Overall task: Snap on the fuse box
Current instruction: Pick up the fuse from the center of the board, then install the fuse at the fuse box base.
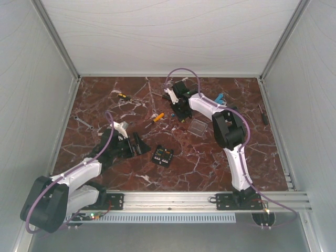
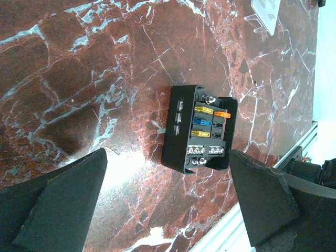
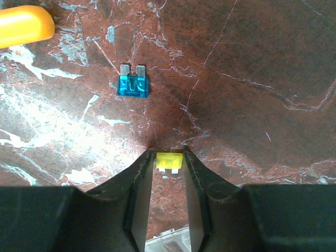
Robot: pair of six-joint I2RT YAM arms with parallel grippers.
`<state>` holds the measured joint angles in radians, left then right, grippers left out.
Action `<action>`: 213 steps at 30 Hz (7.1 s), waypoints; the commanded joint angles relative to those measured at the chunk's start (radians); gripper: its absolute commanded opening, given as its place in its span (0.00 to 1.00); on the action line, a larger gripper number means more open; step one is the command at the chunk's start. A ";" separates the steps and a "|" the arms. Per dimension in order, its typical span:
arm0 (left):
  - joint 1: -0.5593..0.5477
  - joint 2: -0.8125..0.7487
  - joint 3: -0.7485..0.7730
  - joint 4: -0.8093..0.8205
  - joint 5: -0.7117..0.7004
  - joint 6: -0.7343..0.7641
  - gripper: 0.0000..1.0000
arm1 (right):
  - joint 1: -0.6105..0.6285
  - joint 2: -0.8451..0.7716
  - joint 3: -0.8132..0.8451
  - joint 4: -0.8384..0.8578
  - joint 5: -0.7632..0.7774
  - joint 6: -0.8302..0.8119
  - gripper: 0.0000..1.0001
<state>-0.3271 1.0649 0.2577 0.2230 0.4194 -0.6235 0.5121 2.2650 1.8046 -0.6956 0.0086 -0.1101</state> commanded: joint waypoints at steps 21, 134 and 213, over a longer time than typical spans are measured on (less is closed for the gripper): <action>-0.080 -0.066 -0.017 0.174 0.035 -0.064 0.91 | 0.080 -0.284 -0.333 0.076 0.081 0.280 0.14; -0.270 -0.059 0.061 0.564 0.445 0.126 0.00 | 0.175 -1.017 -0.868 0.487 -0.939 0.074 0.34; -0.265 0.176 0.184 -0.191 -0.410 0.102 0.63 | 0.445 -0.690 -0.921 0.584 -0.103 -0.037 0.00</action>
<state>-0.6041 1.2224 0.3916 0.0425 0.0418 -0.5507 0.9398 1.5639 0.9039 -0.1684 -0.1425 -0.1654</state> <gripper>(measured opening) 0.637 0.015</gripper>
